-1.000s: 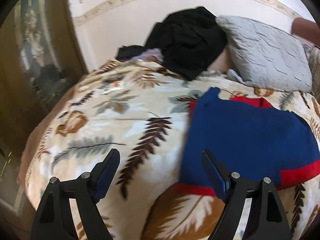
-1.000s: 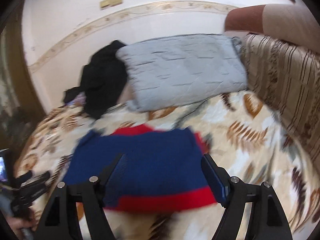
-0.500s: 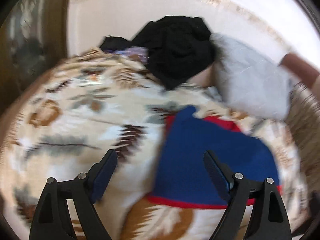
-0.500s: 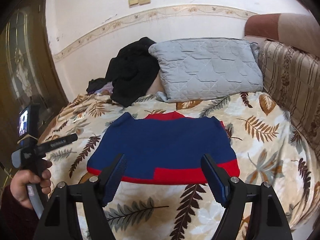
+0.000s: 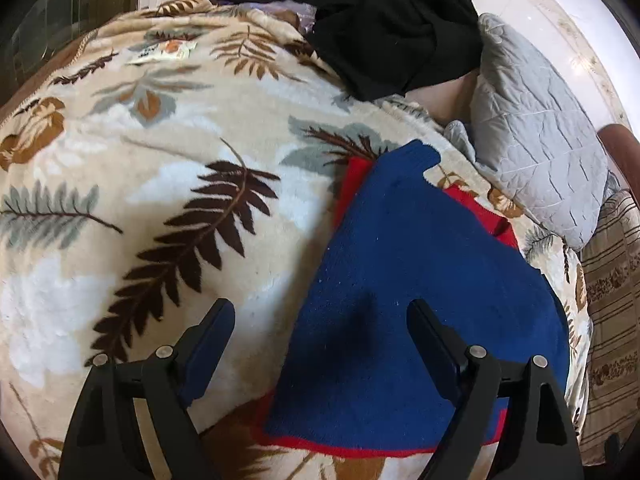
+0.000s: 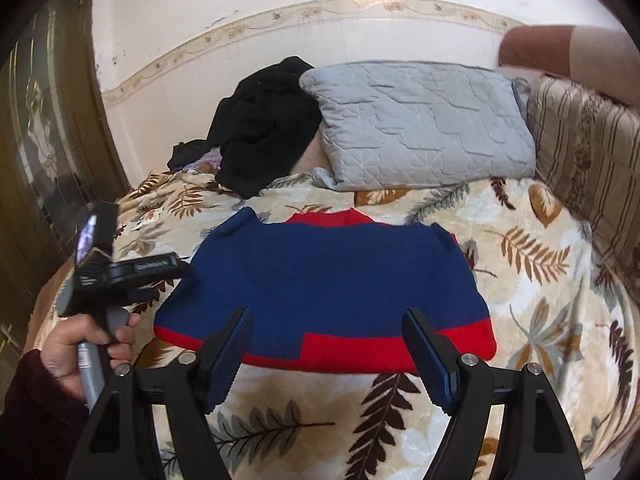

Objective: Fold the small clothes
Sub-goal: 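Grasp one side edge of the folded sweater with the left gripper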

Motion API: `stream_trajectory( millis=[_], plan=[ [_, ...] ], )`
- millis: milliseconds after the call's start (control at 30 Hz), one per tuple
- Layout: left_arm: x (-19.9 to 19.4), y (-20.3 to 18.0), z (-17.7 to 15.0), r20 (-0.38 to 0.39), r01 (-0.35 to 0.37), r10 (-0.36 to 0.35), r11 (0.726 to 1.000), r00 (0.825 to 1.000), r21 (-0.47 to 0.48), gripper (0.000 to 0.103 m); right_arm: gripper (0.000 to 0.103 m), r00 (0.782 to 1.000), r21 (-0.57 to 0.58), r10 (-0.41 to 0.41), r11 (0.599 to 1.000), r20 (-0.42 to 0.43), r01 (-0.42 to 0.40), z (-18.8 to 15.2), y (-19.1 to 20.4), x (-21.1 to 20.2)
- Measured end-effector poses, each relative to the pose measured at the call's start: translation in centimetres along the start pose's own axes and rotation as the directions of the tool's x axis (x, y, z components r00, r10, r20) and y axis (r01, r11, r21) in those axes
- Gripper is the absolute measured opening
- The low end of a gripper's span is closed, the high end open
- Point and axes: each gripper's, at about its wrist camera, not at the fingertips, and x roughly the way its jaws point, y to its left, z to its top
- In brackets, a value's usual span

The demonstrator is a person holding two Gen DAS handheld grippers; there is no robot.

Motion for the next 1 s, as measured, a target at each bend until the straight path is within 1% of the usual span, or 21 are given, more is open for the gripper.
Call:
stream_trajectory(
  millis=[100,167,267,333,400,500,567,600,667,767,833,900,933,1000],
  plan=[
    [0.4,-0.2,-0.2,-0.012,0.011,-0.011,1.000,1.000,-0.004,0.088,0.080,1.000,-0.020,-0.003,1.000,0.010,0.003,0.6,1.3,-0.3],
    [0.9,-0.4,-0.1,-0.033,0.018,-0.018,1.000,0.999,0.006,0.088,0.080,0.999,-0.042,0.017,0.999,0.034,-0.016,1.1,2.8,-0.8],
    [1.7,-0.3,-0.2,-0.043,-0.002,0.003,1.000,0.999,0.021,0.088,0.080,0.997,-0.107,0.039,0.994,0.064,-0.032,1.4,5.4,-2.0],
    [2.1,-0.2,-0.3,-0.050,-0.021,0.022,0.999,0.998,0.031,0.088,0.080,0.994,-0.138,0.074,0.989,0.081,-0.062,1.0,7.2,-3.5],
    [2.0,-0.1,-0.4,-0.044,-0.030,0.032,0.999,0.999,0.040,0.088,0.080,0.991,-0.155,0.108,0.983,0.081,-0.095,0.7,8.4,-4.7],
    [1.2,0.2,-0.3,-0.026,-0.034,0.036,0.998,0.999,0.053,0.088,0.080,0.986,-0.174,0.158,0.974,0.052,-0.147,0.0,9.8,-5.6],
    [0.6,0.6,0.0,-0.005,-0.053,0.053,0.997,0.999,0.062,0.088,0.080,0.985,-0.191,0.164,0.970,0.048,-0.153,-0.5,9.8,-5.8],
    [0.4,1.1,0.2,0.007,-0.063,0.063,0.996,0.998,0.061,0.088,0.080,0.987,-0.190,0.153,0.972,0.053,-0.140,-0.7,9.1,-5.8],
    [0.3,1.7,0.5,0.008,-0.051,0.051,0.997,0.999,0.050,0.088,0.080,0.994,-0.157,0.088,0.985,0.067,-0.077,-0.7,6.7,-5.4],
    [1.3,1.5,0.4,-0.050,0.009,-0.005,0.998,0.999,0.065,0.088,0.080,0.998,-0.076,0.013,0.997,0.063,-0.009,0.2,2.6,-4.3],
    [2.2,0.7,0.2,-0.080,0.029,-0.022,0.996,0.997,0.086,0.088,0.080,0.996,-0.018,-0.062,0.998,0.061,0.063,1.1,-0.5,-3.2],
    [3.0,0.1,0.3,-0.104,0.054,-0.045,0.995,0.994,0.089,0.088,0.080,0.991,0.021,-0.128,0.992,0.038,0.128,1.9,-3.5,-1.5],
    [3.3,-0.1,0.3,-0.111,0.064,-0.054,0.994,0.992,0.087,0.088,0.080,0.988,0.040,-0.150,0.988,0.024,0.149,2.4,-4.8,-0.6],
    [3.7,-0.3,0.7,-0.103,0.060,-0.051,0.994,0.993,0.091,0.088,0.080,0.984,0.092,-0.180,0.979,-0.007,0.180,3.1,-7.4,1.1]
  ],
)
